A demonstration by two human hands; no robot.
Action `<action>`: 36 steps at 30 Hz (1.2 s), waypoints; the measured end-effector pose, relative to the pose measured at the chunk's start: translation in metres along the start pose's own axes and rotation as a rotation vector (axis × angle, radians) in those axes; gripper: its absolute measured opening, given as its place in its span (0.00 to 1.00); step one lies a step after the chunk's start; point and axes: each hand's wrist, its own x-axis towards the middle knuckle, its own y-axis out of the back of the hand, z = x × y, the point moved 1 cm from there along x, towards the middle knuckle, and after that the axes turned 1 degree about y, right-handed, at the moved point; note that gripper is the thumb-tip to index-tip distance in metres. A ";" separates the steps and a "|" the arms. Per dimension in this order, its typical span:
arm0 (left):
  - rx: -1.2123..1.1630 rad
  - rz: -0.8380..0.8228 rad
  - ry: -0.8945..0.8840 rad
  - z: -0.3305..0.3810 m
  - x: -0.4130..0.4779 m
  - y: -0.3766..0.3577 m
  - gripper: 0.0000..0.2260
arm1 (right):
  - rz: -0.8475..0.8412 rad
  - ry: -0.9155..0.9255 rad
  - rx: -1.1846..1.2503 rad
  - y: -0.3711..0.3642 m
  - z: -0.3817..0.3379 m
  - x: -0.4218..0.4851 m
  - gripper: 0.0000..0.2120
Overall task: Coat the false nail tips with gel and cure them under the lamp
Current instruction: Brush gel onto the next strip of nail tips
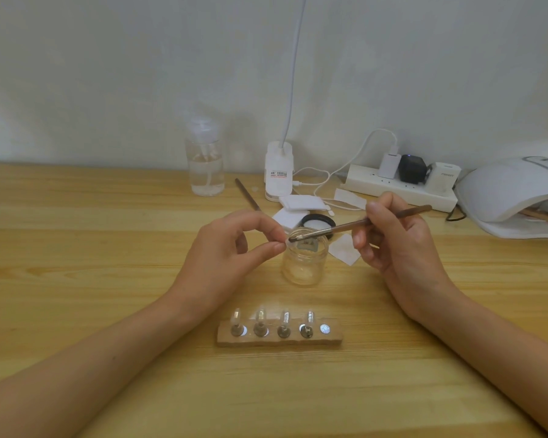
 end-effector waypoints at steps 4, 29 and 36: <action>-0.035 -0.011 0.014 0.000 -0.001 0.000 0.08 | 0.061 -0.026 -0.029 0.002 0.002 0.001 0.11; -0.109 -0.047 0.141 -0.002 0.001 -0.001 0.07 | 0.040 -0.048 0.032 0.002 0.004 0.002 0.12; -0.144 -0.058 0.180 0.000 0.001 -0.001 0.04 | 0.005 -0.006 0.039 0.001 0.004 0.002 0.13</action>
